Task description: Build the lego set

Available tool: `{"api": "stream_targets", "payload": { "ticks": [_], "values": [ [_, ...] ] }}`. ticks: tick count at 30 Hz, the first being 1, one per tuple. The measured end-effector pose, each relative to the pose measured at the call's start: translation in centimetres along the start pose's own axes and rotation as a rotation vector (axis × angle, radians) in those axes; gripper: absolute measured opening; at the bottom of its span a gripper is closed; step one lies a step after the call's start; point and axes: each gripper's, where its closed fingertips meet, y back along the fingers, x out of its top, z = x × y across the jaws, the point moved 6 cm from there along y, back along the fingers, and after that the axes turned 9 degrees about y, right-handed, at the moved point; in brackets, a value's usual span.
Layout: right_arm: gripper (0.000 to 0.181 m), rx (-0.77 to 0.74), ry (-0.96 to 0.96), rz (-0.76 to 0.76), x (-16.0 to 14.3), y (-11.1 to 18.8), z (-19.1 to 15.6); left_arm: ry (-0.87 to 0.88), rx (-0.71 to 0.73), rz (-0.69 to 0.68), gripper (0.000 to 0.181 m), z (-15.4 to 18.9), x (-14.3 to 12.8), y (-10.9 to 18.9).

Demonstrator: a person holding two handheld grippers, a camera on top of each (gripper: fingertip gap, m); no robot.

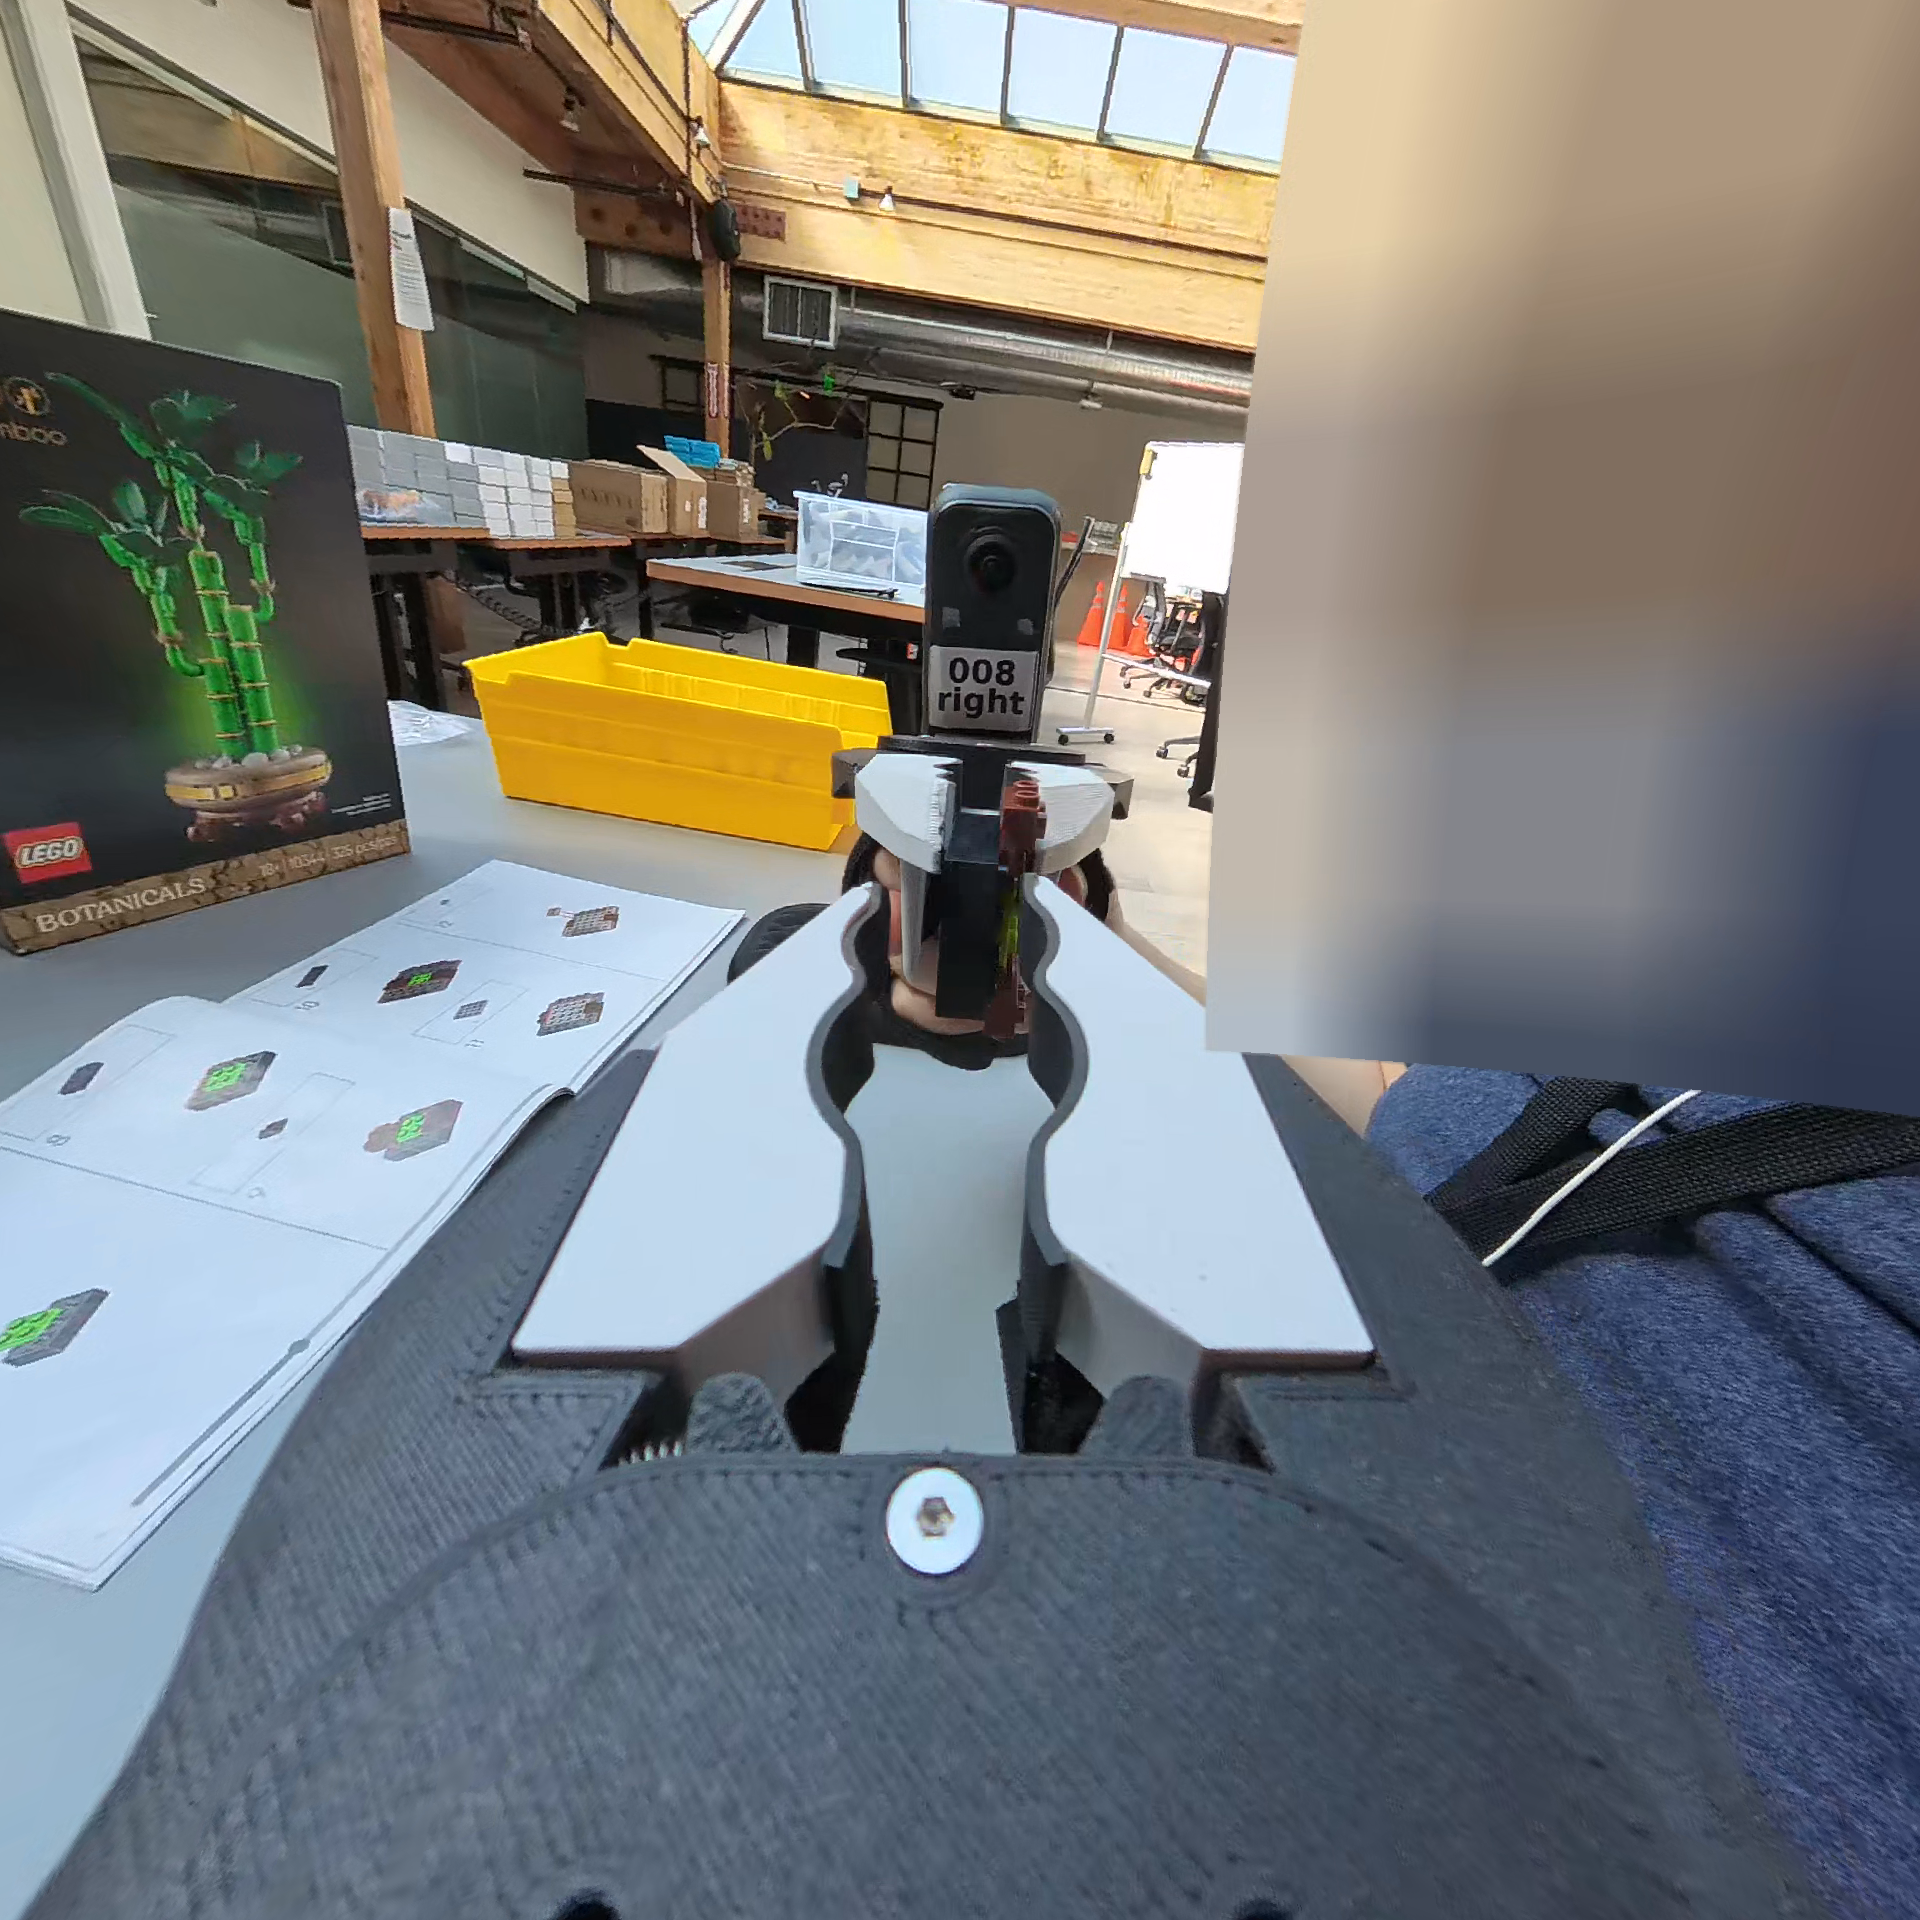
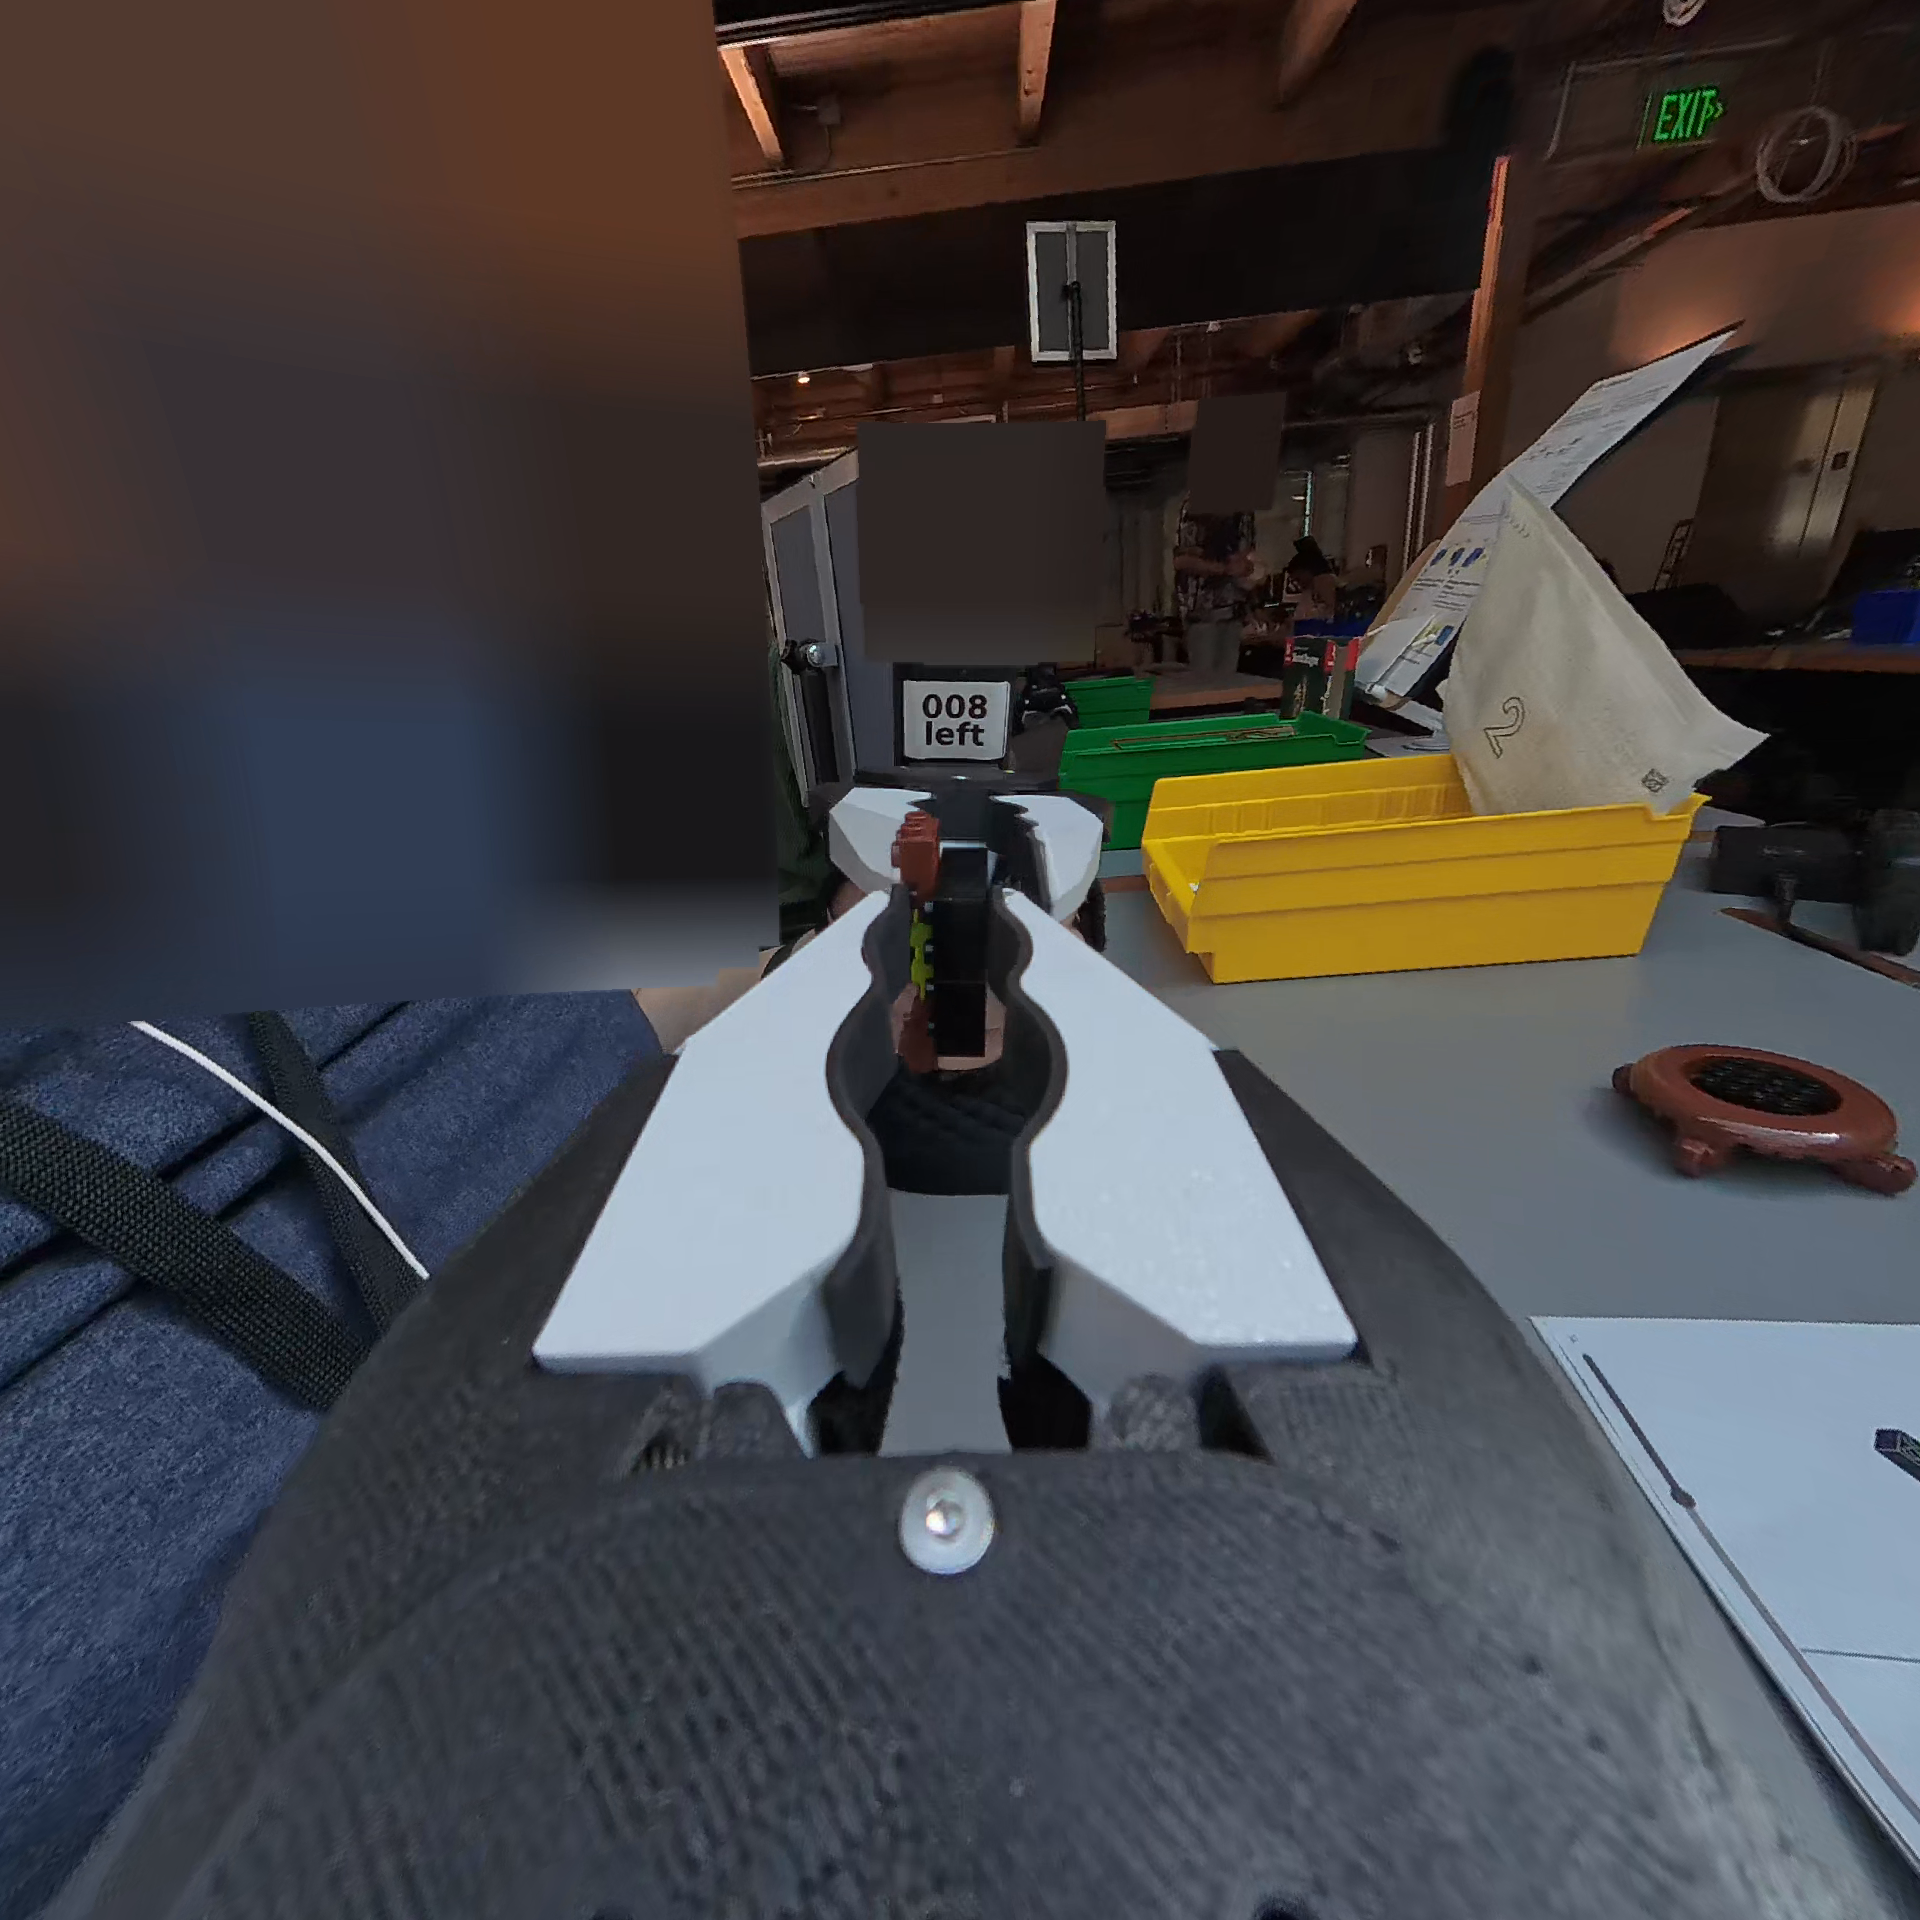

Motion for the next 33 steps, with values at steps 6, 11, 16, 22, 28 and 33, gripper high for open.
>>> {"api": "stream_targets", "payload": {
  "ticks": [6,11,16,22,28,33],
  "values": [
    [0.013,-0.018,-0.067,0.007,-0.3,0.2,0.8,0.036,0.009,-0.004,0.022,-0.7,-0.2,-0.4],
    [0.013,-0.016,-0.098,0.010,-0.6,0.1,1.0,0.092,-0.021,0.031,0.018,-1.0,-0.3,-0.6],
    [0.013,-0.025,-0.120,0.001,-1.0,0.2,1.2,0.120,-0.039,0.047,0.013,-1.4,-0.7,-0.4],
    [0.013,-0.018,-0.139,0.014,-1.1,0.0,1.4,0.123,-0.042,0.059,0.011,-1.4,-0.7,-0.3],
    [0.021,-0.012,-0.154,0.027,-1.2,-0.1,1.4,0.117,-0.022,0.069,0.011,-1.6,-0.7,0.0],
    [0.017,-0.022,-0.169,0.019,-1.2,0.0,1.6,0.128,-0.015,0.072,0.011,-1.7,-0.7,0.0]
  ]
}}
